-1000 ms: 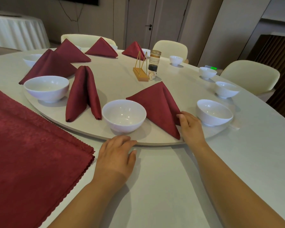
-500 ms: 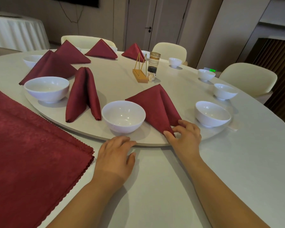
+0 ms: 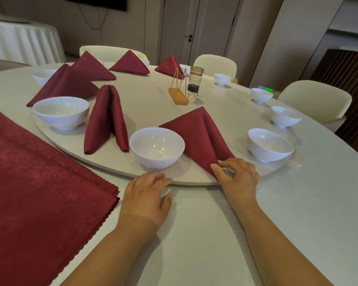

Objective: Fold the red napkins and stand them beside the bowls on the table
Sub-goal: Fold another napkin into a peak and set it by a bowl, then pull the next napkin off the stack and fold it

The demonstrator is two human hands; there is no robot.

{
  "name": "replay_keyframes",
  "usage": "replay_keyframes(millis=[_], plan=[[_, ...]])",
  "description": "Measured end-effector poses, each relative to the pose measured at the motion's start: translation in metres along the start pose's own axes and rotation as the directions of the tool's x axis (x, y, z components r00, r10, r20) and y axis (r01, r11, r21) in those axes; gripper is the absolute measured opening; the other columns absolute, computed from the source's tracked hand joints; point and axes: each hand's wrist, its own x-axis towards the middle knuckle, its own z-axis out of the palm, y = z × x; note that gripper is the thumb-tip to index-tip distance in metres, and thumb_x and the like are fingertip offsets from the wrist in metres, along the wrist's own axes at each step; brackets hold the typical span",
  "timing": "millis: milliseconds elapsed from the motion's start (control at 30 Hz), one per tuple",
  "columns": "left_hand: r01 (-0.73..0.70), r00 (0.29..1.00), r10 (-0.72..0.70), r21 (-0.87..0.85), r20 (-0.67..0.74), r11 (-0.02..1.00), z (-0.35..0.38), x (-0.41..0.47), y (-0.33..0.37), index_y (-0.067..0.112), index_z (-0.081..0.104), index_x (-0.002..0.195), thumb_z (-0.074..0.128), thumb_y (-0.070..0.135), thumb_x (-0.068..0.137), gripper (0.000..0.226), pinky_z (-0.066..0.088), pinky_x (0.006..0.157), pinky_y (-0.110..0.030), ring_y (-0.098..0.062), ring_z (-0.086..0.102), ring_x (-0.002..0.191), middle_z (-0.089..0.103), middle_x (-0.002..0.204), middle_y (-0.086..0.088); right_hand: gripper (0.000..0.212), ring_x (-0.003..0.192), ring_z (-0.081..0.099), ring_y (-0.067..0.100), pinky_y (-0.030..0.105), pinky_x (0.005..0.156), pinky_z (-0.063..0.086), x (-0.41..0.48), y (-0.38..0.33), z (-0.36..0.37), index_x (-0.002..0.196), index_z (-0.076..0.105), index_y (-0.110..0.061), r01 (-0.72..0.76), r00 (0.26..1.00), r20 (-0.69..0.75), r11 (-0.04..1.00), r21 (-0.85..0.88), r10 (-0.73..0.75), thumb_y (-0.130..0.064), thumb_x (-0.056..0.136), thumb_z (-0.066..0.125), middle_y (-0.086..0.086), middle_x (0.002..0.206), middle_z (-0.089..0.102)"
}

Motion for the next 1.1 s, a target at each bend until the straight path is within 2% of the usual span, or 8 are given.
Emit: replay_keyframes(millis=[100, 267, 367, 467, 700, 967, 1033, 1100], plan=[[0.010, 0.999, -0.009, -0.022, 0.034, 1.000, -0.002, 0.000, 0.001, 0.019, 0.072, 0.085, 0.039, 0.034, 0.072, 0.039, 0.054, 0.066, -0.035, -0.018, 0.068, 0.075, 0.068, 0.083, 0.003, 0.042, 0.109, 0.048, 0.025, 0.020, 0.084, 0.019, 0.002, 0.005, 0.001, 0.082, 0.072, -0.012, 0.006, 0.996, -0.092, 0.998, 0.063, 0.000, -0.046, 0.074, 0.049, 0.001, 0.107, 0.063], [0.035, 0.997, -0.030, -0.074, 0.065, 0.997, -0.003, -0.002, 0.000, 0.018, 0.072, 0.088, 0.039, 0.034, 0.074, 0.039, 0.052, 0.070, -0.036, -0.019, 0.066, 0.078, 0.067, 0.087, 0.002, 0.022, 0.126, 0.038, 0.035, 0.034, 0.104, 0.024, 0.012, 0.022, 0.004, 0.099, 0.071, -0.003, -0.006, 0.994, -0.106, 1.000, 0.017, 0.008, -0.007, 0.088, 0.052, 0.018, 0.135, 0.047], [0.052, 0.997, -0.046, -0.093, 0.070, 0.994, -0.003, -0.002, 0.001, 0.016, 0.072, 0.089, 0.040, 0.033, 0.075, 0.038, 0.052, 0.071, -0.039, -0.021, 0.066, 0.080, 0.067, 0.088, 0.001, 0.038, 0.127, 0.038, 0.035, 0.040, 0.106, 0.023, 0.015, 0.027, 0.007, 0.103, 0.069, -0.005, 0.005, 0.999, -0.037, 0.999, -0.043, -0.007, -0.019, 0.085, 0.039, 0.013, 0.131, 0.053], [0.056, 0.996, -0.047, -0.110, 0.080, 0.992, -0.003, -0.002, 0.001, 0.016, 0.071, 0.089, 0.040, 0.032, 0.075, 0.038, 0.052, 0.072, -0.041, -0.022, 0.066, 0.081, 0.067, 0.089, 0.000, 0.031, 0.124, 0.038, 0.032, 0.034, 0.104, 0.020, 0.017, 0.027, 0.008, 0.110, 0.066, -0.009, -0.037, 0.999, -0.015, 0.995, -0.095, 0.036, -0.014, 0.092, 0.041, 0.004, 0.125, 0.059], [0.039, 0.998, -0.036, -0.066, 0.048, 0.997, -0.002, -0.001, 0.001, 0.016, 0.072, 0.087, 0.041, 0.032, 0.074, 0.037, 0.052, 0.068, -0.038, -0.022, 0.067, 0.078, 0.067, 0.087, 0.001, 0.052, 0.124, 0.039, 0.032, 0.035, 0.105, 0.021, 0.009, 0.020, 0.003, 0.106, 0.068, -0.007, -0.059, 0.997, -0.062, 0.997, -0.040, 0.057, -0.026, 0.072, 0.033, 0.008, 0.127, 0.057], [0.048, 0.990, -0.041, -0.049, 0.138, 0.998, -0.011, -0.005, 0.012, 0.015, 0.072, 0.087, 0.081, 0.008, 0.051, 0.038, 0.054, 0.068, -0.040, -0.021, 0.069, 0.078, 0.069, 0.088, 0.000, 0.038, 0.106, 0.050, 0.029, 0.033, 0.094, 0.033, -0.023, -0.006, -0.019, 0.090, 0.071, -0.007, 0.028, 0.984, -0.180, 0.994, 0.105, -0.009, -0.025, 0.073, 0.041, 0.009, 0.109, 0.064], [0.079, 0.977, -0.073, -0.022, 0.199, 0.997, -0.019, -0.006, 0.017, 0.014, 0.071, 0.096, 0.088, 0.008, 0.046, 0.052, 0.053, 0.076, -0.041, -0.022, 0.068, 0.090, 0.068, 0.100, -0.003, 0.041, 0.097, 0.049, 0.015, 0.022, 0.088, 0.034, -0.044, -0.010, -0.021, 0.085, 0.070, -0.009, 0.127, 0.975, -0.199, 0.982, 0.144, -0.097, -0.031, 0.074, 0.037, 0.001, 0.098, 0.063], [0.129, 0.944, -0.114, -0.027, 0.311, 0.991, -0.027, -0.006, 0.026, 0.014, 0.052, 0.129, 0.070, 0.016, 0.077, 0.055, 0.033, 0.105, -0.042, -0.019, 0.044, 0.127, 0.047, 0.136, -0.004, 0.038, 0.089, 0.045, 0.004, 0.006, 0.083, 0.030, -0.070, -0.015, -0.021, 0.080, 0.069, -0.010, 0.198, 0.971, -0.169, 0.962, 0.187, -0.167, -0.029, 0.073, 0.037, -0.007, 0.089, 0.058]])
